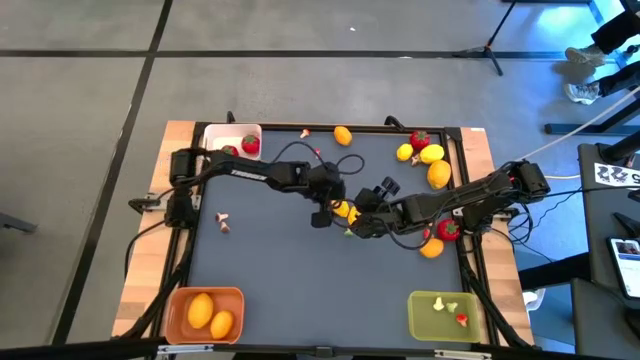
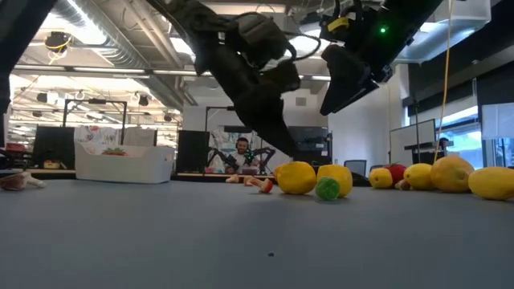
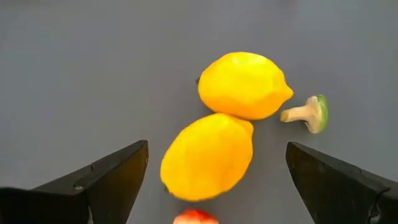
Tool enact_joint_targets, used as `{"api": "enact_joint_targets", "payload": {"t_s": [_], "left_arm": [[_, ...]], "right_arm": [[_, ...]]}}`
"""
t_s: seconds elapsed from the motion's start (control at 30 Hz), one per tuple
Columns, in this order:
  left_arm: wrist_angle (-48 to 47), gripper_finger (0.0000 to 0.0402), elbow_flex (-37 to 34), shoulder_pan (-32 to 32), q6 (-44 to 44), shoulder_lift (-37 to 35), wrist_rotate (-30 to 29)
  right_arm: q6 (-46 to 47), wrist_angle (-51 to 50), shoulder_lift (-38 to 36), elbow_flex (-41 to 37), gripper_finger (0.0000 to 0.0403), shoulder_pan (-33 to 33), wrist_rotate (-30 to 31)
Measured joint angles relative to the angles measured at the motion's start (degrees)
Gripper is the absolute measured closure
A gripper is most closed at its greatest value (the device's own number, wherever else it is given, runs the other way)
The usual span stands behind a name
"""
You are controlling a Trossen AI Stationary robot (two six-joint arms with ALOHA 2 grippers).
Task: Sort produce into baskets
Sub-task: Put the yellow lemon into the orange bin
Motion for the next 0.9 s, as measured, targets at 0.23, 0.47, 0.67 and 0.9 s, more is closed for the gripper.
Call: {"api": "enact_joint_targets", "payload": {"t_s": [0.23,0.47,0.67,0.9], "left_arm": [[1.24,0.0024,0.66,0.84,4.56,4.62,1.37],[3.69,0.0046,0.7,0.67,5.67,6.6,1.29],[3.34,0.0109,0.68,0.64,5.69,6.78,1.32],[1.7,0.0169,0.68,0.64,5.68,6.11,1.33]], "right_arm": [[0.41,1.23,0.22,0.0,0.0205,0.0,0.07],[0.47,3.61,1.77,0.04,0.0205,0.0,-0.08],[0.46,4.27,2.78,0.03,0.0205,0.06,-0.25],[0.46,3.51,2.62,0.02,0.0205,0.07,-2.13]]}}
